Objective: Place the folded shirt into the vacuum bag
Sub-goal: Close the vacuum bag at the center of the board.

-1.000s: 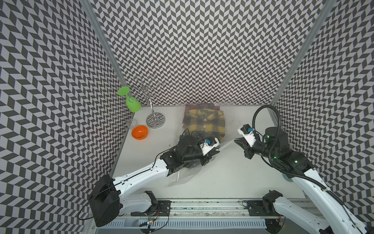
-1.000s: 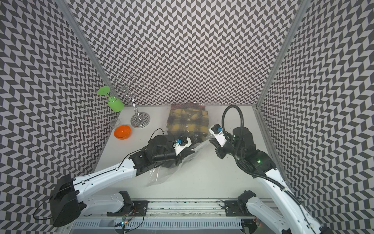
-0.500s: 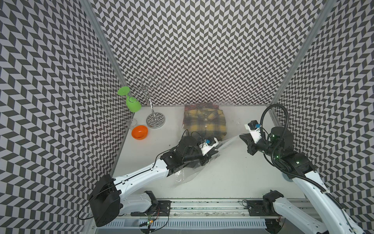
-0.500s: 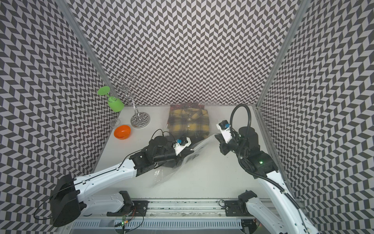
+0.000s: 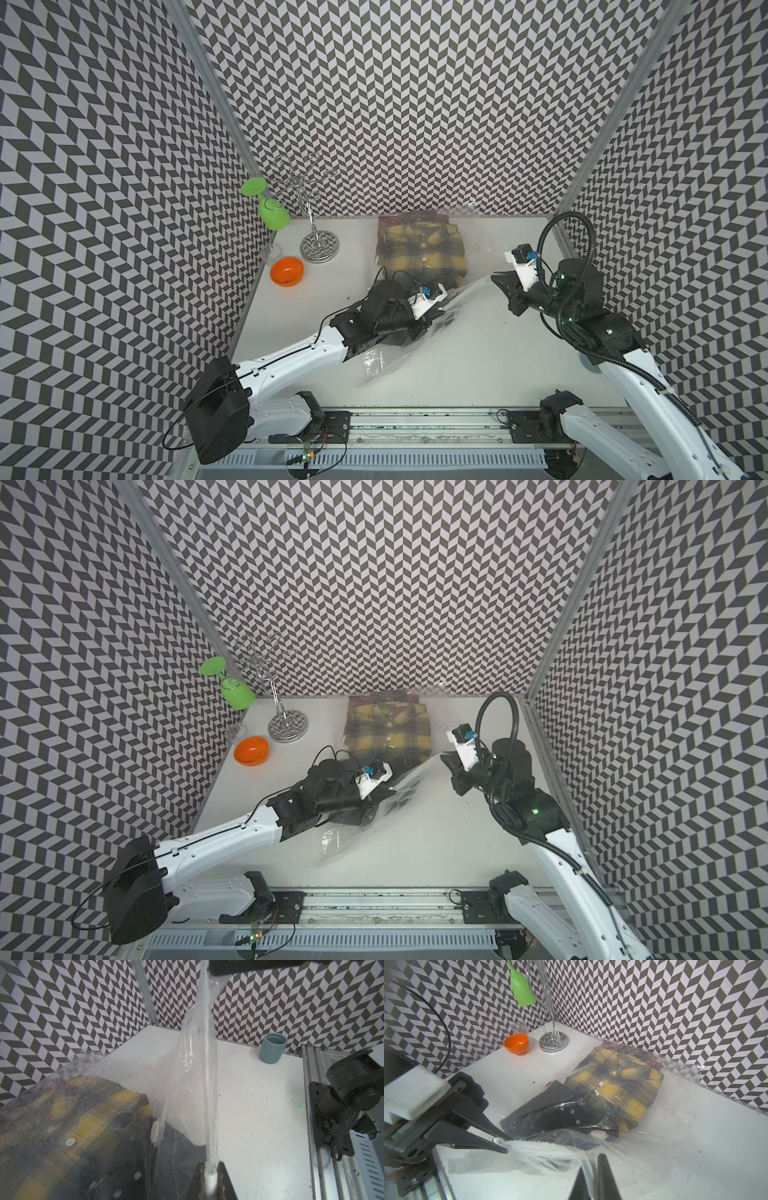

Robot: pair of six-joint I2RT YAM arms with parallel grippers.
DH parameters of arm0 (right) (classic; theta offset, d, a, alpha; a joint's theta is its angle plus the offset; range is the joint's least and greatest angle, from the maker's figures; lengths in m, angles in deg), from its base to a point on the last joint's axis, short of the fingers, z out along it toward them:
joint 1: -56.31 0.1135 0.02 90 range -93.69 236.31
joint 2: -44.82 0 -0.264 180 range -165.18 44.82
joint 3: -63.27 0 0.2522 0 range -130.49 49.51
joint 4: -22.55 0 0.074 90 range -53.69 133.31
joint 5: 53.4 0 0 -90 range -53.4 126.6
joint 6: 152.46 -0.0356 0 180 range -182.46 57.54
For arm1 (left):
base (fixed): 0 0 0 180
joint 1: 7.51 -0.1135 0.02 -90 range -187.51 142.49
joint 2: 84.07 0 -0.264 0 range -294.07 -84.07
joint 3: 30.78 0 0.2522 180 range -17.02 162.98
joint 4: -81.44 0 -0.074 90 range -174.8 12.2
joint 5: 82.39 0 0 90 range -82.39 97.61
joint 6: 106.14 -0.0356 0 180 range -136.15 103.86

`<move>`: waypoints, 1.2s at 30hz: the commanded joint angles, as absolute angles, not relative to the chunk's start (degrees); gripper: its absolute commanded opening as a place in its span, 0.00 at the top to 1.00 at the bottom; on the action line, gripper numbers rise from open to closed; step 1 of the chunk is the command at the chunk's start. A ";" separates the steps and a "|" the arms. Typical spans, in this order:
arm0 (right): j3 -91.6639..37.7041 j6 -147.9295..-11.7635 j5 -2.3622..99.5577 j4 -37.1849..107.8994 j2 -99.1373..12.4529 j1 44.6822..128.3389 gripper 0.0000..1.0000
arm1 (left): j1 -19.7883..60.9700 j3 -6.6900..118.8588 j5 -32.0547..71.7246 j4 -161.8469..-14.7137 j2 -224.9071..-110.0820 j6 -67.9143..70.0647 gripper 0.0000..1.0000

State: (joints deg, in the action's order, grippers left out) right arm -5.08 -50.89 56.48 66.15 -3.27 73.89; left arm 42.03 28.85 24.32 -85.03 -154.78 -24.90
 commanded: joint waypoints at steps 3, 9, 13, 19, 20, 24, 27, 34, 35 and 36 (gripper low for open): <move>-6.93 -48.91 60.76 65.80 -2.41 74.28 0.52 | 40.75 30.06 26.68 -83.20 -155.87 -23.39 1.00; -16.19 -45.17 54.30 76.85 -5.42 80.22 0.37 | 39.35 31.02 28.47 -83.32 -155.25 -24.82 1.00; -23.63 -42.92 44.53 82.96 -12.46 89.35 0.34 | 39.34 30.39 32.79 -86.54 -153.48 -24.47 1.00; -30.11 -40.60 46.87 83.56 -23.43 95.60 0.32 | 39.58 28.87 35.99 -90.10 -151.04 -24.05 1.00; -29.91 -39.88 46.93 83.14 -24.30 95.62 0.32 | 39.58 28.57 36.04 -90.31 -150.62 -24.06 1.00; -28.30 -37.32 46.04 84.69 -26.54 95.80 0.31 | 39.59 27.70 36.00 -90.60 -149.46 -24.32 1.00; -26.05 -35.94 44.43 85.99 -25.90 96.71 0.31 | 39.57 27.53 35.65 -90.27 -149.80 -24.57 1.00; -25.28 -35.66 43.66 89.67 -22.99 97.04 0.32 | 38.93 27.93 33.66 -89.21 -151.17 -25.59 1.00; -24.95 -35.88 44.34 90.23 -22.90 97.05 0.32 | 38.91 28.02 33.38 -89.11 -151.13 -25.71 1.00; -24.49 -36.15 44.63 90.49 -22.79 97.12 0.32 | 38.89 28.10 33.23 -89.15 -151.18 -25.81 1.00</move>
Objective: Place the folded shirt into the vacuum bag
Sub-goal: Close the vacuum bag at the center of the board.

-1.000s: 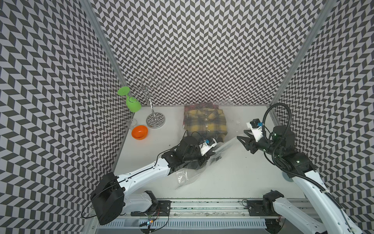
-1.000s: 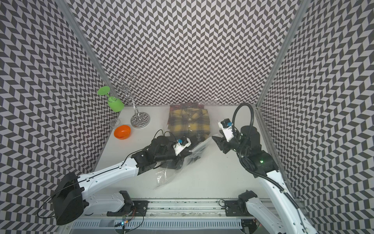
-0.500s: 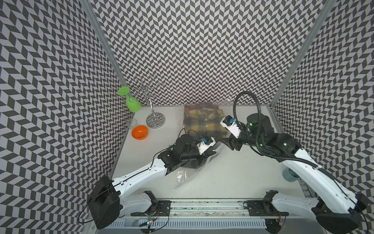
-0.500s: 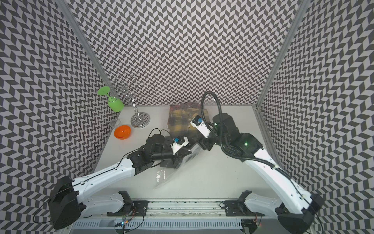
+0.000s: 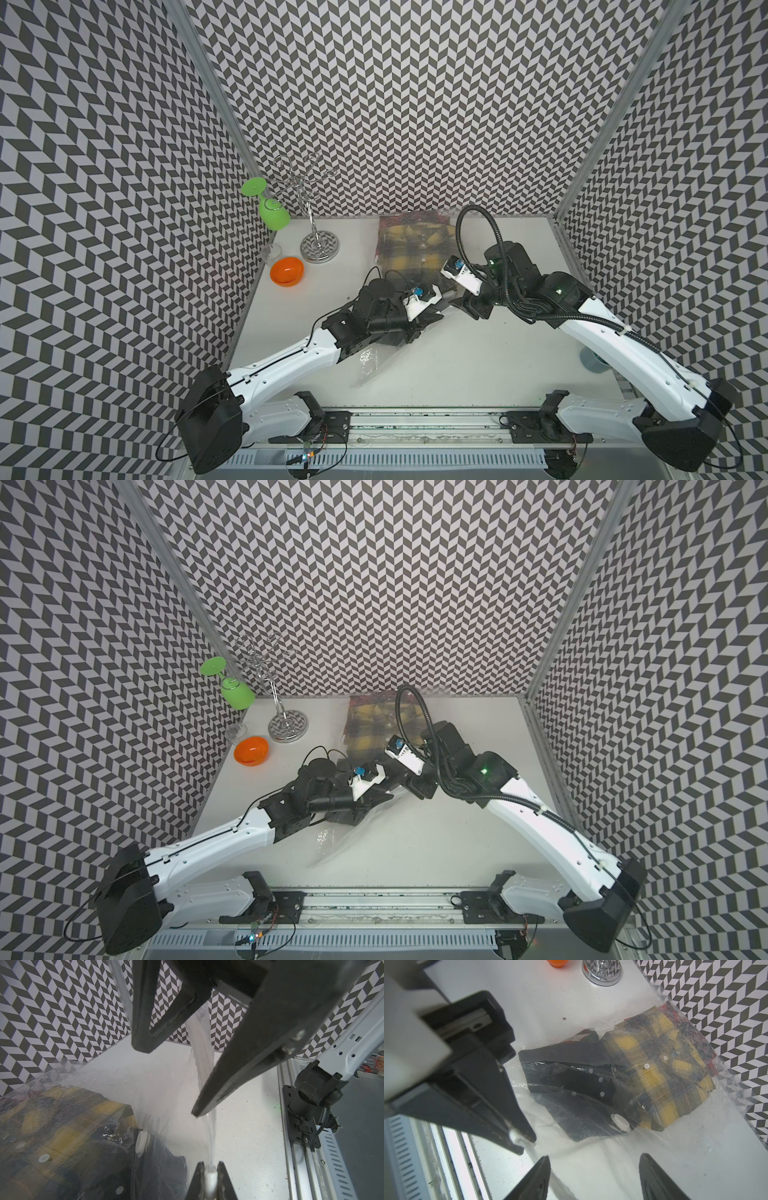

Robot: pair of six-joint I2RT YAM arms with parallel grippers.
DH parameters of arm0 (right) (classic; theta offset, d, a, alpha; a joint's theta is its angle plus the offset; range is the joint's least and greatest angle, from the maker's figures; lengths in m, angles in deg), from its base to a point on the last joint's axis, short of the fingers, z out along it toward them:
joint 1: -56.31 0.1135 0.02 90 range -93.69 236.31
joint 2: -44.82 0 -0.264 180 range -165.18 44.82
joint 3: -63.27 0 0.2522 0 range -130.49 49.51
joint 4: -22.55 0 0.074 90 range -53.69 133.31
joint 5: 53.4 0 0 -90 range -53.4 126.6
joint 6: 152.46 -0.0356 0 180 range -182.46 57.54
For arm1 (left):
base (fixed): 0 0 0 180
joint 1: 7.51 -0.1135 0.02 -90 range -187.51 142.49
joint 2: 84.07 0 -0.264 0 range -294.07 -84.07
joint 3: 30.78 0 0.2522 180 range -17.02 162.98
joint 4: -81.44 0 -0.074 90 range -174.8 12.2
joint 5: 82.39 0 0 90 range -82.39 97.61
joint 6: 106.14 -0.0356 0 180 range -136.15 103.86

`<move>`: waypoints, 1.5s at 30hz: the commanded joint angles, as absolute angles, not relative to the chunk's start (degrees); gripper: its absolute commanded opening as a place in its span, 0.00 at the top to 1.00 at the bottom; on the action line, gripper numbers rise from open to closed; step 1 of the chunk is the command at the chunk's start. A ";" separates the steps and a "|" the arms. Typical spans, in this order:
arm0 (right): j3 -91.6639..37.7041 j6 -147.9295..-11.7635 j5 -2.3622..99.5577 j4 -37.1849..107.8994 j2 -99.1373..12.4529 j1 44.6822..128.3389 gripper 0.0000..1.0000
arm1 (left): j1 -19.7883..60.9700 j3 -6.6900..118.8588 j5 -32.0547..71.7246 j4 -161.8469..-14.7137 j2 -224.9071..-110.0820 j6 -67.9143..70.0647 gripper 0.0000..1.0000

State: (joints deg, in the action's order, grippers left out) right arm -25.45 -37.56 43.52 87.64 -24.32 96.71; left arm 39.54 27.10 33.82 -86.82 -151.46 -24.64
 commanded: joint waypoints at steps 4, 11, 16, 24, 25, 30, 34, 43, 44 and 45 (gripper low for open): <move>-21.54 -36.55 44.06 90.71 -23.03 97.37 0.33 | 38.89 27.90 34.03 -89.88 -150.91 -25.40 1.00; -20.29 -36.64 45.80 89.26 -23.36 97.53 0.37 | 38.96 27.89 34.77 -90.25 -151.18 -25.08 1.00; -18.94 -36.80 46.98 88.00 -23.58 97.53 0.51 | 39.00 27.85 34.85 -90.36 -151.49 -24.78 1.00; -17.95 -38.21 49.88 88.08 -24.34 97.57 0.67 | 39.70 29.50 34.44 -87.57 -152.57 -26.30 1.00; -17.65 -38.47 50.08 88.19 -24.35 97.71 0.68 | 39.93 29.80 34.17 -87.05 -152.67 -26.64 1.00; -15.61 -39.98 51.61 87.18 -23.48 97.92 0.68 | 40.57 30.11 33.35 -86.62 -152.35 -27.48 1.00; -14.57 -40.76 51.85 85.89 -23.29 97.97 0.66 | 40.66 30.33 33.72 -87.17 -152.09 -27.21 1.00; -15.75 -41.64 49.92 84.66 -23.03 98.14 0.96 | 41.86 30.36 32.52 -85.45 -152.52 -27.81 1.00; -16.20 -42.12 48.73 84.96 -22.90 98.06 1.00 | 42.20 30.50 32.11 -84.82 -152.66 -28.17 1.00; -16.70 -42.14 47.37 85.41 -22.77 98.14 1.00 | 42.64 30.67 31.39 -83.65 -152.94 -28.60 1.00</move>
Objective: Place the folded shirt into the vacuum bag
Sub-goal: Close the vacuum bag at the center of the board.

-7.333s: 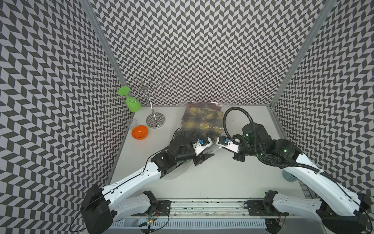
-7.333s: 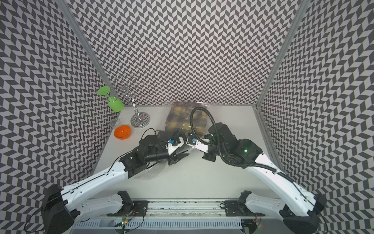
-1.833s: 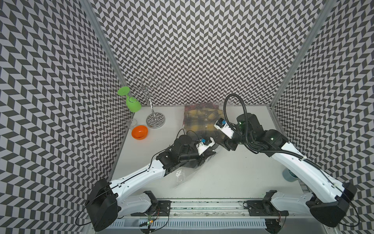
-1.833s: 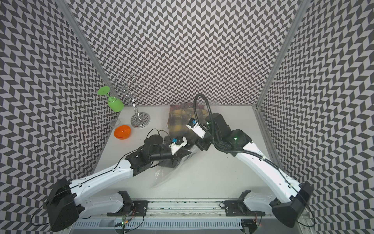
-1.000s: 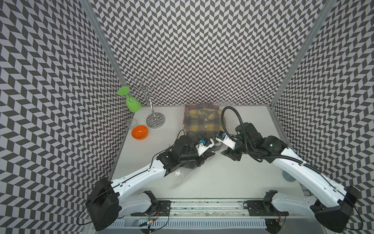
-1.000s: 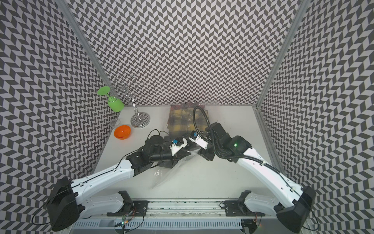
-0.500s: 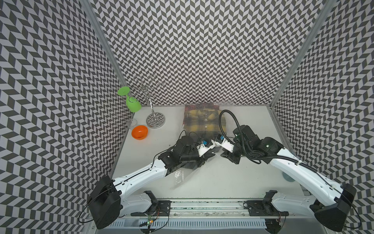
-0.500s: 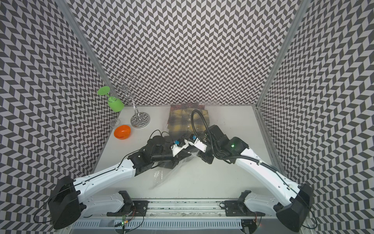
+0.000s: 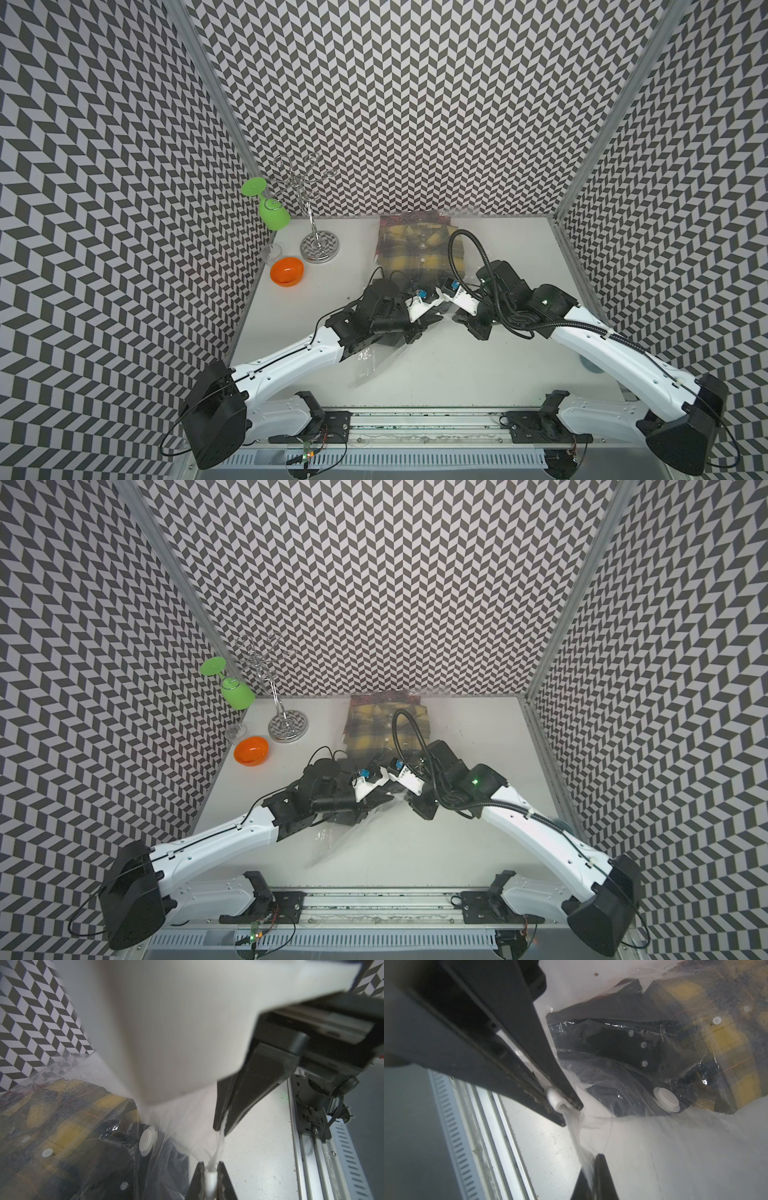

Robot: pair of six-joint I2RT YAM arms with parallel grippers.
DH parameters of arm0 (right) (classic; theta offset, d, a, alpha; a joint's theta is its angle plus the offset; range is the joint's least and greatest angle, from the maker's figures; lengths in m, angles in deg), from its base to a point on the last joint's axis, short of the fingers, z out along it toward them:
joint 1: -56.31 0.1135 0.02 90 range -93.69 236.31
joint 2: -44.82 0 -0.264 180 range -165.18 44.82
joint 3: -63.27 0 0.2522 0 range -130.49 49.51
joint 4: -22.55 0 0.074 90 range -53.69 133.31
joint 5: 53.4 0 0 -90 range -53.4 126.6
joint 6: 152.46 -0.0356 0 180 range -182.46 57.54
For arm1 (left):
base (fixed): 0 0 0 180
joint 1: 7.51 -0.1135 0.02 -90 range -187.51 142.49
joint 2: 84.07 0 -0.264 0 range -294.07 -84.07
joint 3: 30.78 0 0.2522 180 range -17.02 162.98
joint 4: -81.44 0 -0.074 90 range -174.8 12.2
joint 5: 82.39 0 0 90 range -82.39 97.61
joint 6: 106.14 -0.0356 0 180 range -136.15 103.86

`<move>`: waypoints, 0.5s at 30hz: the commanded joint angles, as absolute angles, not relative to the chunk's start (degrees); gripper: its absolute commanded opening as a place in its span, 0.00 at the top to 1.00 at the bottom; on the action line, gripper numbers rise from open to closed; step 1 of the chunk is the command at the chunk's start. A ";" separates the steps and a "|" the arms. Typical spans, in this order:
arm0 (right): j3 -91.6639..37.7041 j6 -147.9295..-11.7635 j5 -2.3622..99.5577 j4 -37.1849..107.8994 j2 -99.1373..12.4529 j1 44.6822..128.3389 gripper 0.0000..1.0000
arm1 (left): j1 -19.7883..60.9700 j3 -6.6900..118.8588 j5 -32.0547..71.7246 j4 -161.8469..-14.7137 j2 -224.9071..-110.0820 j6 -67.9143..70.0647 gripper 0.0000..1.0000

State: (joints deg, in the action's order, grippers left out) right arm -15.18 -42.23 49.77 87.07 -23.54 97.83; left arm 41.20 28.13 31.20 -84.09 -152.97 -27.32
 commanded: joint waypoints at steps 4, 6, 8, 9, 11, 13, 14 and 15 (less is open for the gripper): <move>-16.27 -43.61 42.61 85.23 -20.22 97.71 1.00 | 43.79 30.68 27.69 -79.03 -153.24 -28.97 1.00; -15.83 -44.02 42.23 84.91 -19.03 96.48 1.00 | 44.40 30.50 25.33 -76.65 -153.16 -28.98 1.00; -15.45 -44.32 42.41 84.41 -18.25 94.86 1.00 | 45.10 30.41 23.27 -74.21 -153.10 -28.98 1.00; -15.25 -44.36 42.36 84.19 -17.90 94.03 1.00 | 45.46 30.36 22.48 -73.02 -153.06 -28.90 1.00; -15.28 -44.36 41.77 83.95 -17.50 92.47 1.00 | 46.13 30.37 21.04 -71.36 -153.05 -28.80 1.00; -15.61 -44.31 41.32 83.61 -17.23 90.86 1.00 | 46.61 30.14 20.20 -70.18 -153.11 -28.58 1.00; -15.79 -44.27 41.02 83.32 -17.08 90.48 1.00 | 46.69 29.94 19.96 -69.95 -153.15 -28.41 1.00; -15.80 -44.28 40.32 82.99 -16.85 90.09 1.00 | 46.80 29.83 19.63 -69.66 -153.32 -28.29 1.00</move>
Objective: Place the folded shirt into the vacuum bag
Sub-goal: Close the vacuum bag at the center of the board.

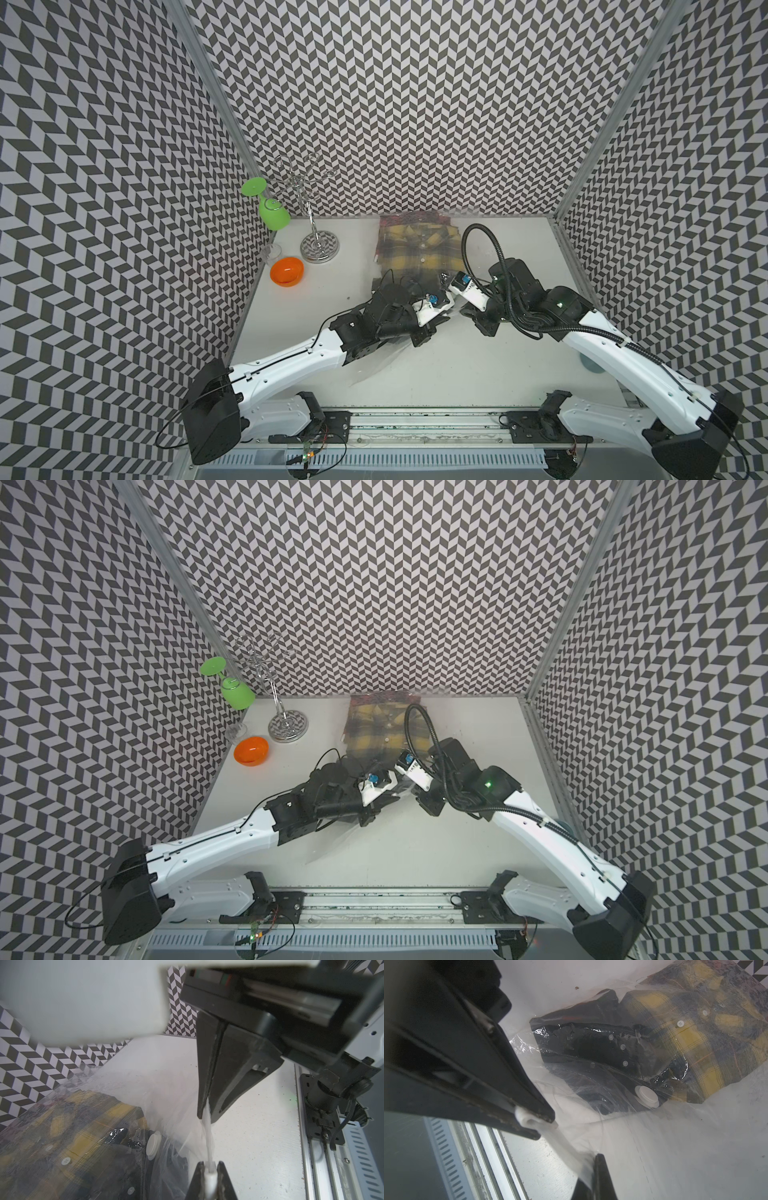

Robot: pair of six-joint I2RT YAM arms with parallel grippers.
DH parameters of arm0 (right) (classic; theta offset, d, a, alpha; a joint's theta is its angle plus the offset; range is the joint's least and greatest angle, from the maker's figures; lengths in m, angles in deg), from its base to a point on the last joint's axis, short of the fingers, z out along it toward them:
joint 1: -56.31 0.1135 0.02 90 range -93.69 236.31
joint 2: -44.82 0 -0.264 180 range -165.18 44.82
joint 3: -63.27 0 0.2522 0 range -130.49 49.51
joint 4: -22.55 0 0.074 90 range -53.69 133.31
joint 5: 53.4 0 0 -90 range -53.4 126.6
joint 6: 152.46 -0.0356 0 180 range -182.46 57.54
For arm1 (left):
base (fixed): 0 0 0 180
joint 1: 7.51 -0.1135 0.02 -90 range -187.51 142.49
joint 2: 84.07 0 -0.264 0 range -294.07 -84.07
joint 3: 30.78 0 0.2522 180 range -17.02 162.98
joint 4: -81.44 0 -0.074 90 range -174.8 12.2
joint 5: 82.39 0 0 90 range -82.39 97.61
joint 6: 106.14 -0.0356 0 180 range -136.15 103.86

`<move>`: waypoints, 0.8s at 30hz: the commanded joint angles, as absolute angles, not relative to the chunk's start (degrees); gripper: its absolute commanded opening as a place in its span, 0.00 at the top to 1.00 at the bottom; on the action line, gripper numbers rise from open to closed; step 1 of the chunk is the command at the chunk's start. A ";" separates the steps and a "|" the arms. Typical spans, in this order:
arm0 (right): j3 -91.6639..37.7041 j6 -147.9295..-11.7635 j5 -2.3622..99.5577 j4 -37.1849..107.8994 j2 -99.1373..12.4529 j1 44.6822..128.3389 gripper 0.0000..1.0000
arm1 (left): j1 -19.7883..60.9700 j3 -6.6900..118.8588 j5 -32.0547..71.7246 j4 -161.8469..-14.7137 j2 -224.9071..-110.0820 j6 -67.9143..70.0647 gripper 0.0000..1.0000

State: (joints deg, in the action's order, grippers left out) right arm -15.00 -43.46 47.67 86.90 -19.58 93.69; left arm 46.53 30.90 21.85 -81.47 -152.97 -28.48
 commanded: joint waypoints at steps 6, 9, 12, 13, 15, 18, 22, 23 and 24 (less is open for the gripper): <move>-14.95 -45.03 35.73 80.99 -16.14 87.82 1.00 | 47.29 30.29 18.41 -66.87 -155.64 -27.75 1.00; -14.41 -45.90 33.89 79.54 -15.50 86.03 1.00 | 47.25 30.92 18.33 -65.37 -156.46 -27.49 1.00; -14.33 -47.30 33.62 77.94 -15.12 84.19 1.00 | 47.25 31.25 18.84 -64.75 -156.78 -27.25 1.00; -14.39 -47.48 33.97 77.58 -15.12 83.91 1.00 | 47.25 31.24 18.94 -64.89 -156.84 -27.22 1.00; -14.55 -48.20 34.48 76.85 -15.20 83.47 1.00 | 47.22 31.27 19.07 -65.02 -157.12 -27.05 1.00; -14.89 -48.83 33.71 76.27 -15.54 82.51 1.00 | 47.25 31.67 19.32 -64.44 -157.79 -26.62 1.00; -15.25 -49.39 33.56 75.30 -15.65 81.18 1.00 | 47.25 31.83 19.50 -63.50 -157.85 -26.43 1.00; -15.32 -49.51 33.76 74.97 -15.71 80.97 1.00 | 47.25 31.94 19.47 -63.13 -157.73 -26.43 1.00; -15.31 -49.53 33.87 74.68 -15.80 80.75 1.00 | 47.20 32.08 19.54 -62.80 -157.84 -26.43 1.00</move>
State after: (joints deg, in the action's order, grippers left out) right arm -13.43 -47.28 41.96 83.51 -17.63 83.44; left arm 47.21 32.74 19.20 -75.06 -157.12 -26.73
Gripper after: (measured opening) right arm 0.048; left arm 0.110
